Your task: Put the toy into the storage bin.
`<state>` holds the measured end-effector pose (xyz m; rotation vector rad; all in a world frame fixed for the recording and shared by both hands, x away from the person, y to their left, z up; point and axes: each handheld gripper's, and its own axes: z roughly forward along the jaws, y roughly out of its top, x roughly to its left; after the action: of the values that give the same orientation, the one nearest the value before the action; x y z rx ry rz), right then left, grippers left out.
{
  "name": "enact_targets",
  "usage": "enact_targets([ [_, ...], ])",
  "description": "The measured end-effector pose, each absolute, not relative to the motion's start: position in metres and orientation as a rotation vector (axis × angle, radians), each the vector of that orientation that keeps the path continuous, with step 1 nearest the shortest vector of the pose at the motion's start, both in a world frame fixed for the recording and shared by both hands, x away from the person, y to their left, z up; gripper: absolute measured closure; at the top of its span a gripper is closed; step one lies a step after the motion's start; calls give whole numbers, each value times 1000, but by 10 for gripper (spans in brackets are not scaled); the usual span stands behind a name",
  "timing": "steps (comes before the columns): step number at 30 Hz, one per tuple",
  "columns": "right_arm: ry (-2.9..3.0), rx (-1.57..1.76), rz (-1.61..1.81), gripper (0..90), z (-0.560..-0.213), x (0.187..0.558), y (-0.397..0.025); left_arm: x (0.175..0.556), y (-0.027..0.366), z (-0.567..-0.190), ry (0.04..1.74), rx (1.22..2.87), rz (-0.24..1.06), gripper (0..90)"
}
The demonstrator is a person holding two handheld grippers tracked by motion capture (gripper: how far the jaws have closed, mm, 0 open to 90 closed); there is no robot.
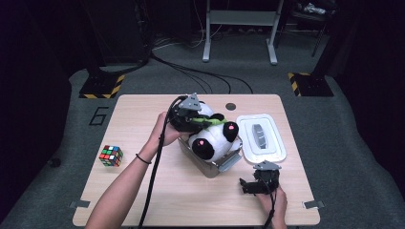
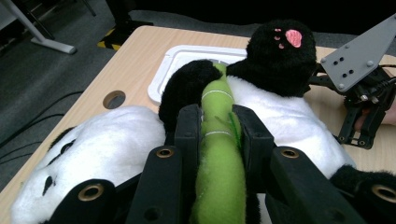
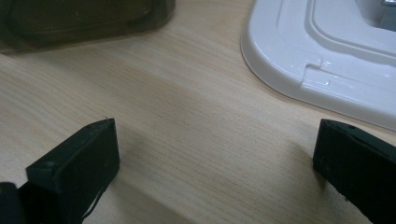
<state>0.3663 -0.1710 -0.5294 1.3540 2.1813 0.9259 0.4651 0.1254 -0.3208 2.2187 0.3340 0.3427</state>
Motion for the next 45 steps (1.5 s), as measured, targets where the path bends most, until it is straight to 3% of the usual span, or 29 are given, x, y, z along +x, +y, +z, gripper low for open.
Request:
enact_targets([
  [11,2186,1347,925,0,-529,366,-171,467,127,-335,370,2199,340,729],
  [17,2190,1345,928,0,-529,366,-171,462,123,-335,360,2228,413,721],
  [39,2190,1339,925,0,-529,366,-171,466,119,-349,428,2173,413,694],
  [41,2189,1338,925,0,-529,366,-171,467,119,-350,458,2197,410,657],
  [45,2189,1338,925,0,-529,366,-171,470,124,-349,535,2159,415,413],
])
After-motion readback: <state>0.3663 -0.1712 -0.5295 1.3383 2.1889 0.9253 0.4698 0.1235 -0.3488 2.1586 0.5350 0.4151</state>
